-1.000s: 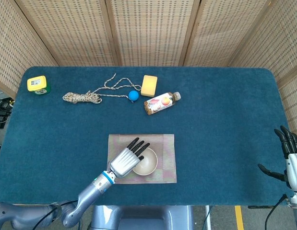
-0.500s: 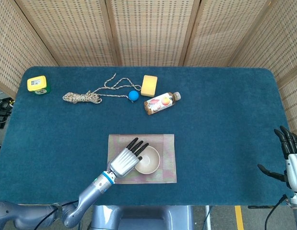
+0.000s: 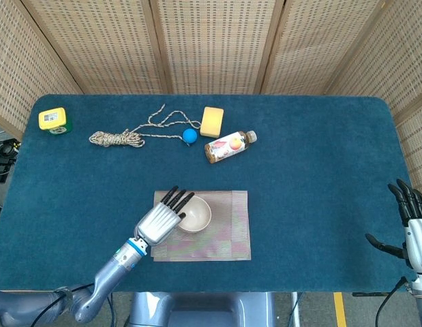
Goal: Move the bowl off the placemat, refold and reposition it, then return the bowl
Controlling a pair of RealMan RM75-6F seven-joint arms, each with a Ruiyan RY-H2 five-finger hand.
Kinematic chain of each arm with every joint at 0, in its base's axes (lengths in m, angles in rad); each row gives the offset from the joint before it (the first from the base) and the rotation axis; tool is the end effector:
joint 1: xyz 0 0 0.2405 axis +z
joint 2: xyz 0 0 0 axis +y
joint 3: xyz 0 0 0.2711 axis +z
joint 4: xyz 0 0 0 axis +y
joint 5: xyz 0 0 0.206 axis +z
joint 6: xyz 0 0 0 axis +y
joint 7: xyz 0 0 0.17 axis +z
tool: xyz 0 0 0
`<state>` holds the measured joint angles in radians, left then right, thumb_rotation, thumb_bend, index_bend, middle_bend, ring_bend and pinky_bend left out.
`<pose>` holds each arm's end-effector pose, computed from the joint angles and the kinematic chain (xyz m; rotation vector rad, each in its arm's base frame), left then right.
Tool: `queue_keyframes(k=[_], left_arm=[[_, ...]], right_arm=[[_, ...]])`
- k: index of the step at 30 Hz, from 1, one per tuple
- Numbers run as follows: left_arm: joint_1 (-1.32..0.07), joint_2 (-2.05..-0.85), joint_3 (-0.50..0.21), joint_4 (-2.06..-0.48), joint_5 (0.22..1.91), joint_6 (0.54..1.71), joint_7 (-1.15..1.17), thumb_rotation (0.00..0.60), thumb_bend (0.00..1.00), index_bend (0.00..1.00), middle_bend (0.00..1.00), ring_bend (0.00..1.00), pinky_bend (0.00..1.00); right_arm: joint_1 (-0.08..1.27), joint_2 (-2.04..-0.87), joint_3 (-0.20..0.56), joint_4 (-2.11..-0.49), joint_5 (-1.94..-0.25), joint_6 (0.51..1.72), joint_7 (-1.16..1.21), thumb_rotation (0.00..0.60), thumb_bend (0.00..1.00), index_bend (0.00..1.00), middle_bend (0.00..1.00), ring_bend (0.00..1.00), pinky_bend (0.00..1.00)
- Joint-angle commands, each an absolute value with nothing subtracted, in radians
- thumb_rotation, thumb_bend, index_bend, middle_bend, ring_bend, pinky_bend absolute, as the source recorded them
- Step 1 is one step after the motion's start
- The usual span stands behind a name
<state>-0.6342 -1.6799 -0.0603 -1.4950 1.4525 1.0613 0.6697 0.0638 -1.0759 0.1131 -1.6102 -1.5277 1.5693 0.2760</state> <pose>-0.1269 0.2974 -0.0690 -2.1071 -0.4434 -0.9061 -0.3132 -0.2125 0.2053 1.2429 -0.9595 1.1848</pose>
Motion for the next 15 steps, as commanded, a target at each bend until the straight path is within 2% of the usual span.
queue_keyframes(k=[1, 15], left_arm=[[-0.611, -1.631, -0.055, -1.498, 1.469, 1.101, 0.623, 0.600, 0.49, 0.60, 0.00, 0.00, 0.00], [-0.510, -1.418, -0.048, -1.429, 1.489, 1.247, 0.408, 0.600, 0.49, 0.60, 0.00, 0.00, 0.00]], right_arm=[[0.064, -1.078, 0.112, -1.612, -1.530, 1.570, 0.269, 0.600, 0.13, 0.00, 0.00, 0.00, 0.00], [0.065, -1.088, 0.106, -1.619, -1.540, 1.571, 0.233, 0.600, 0.13, 0.00, 0.00, 0.00, 0.00]])
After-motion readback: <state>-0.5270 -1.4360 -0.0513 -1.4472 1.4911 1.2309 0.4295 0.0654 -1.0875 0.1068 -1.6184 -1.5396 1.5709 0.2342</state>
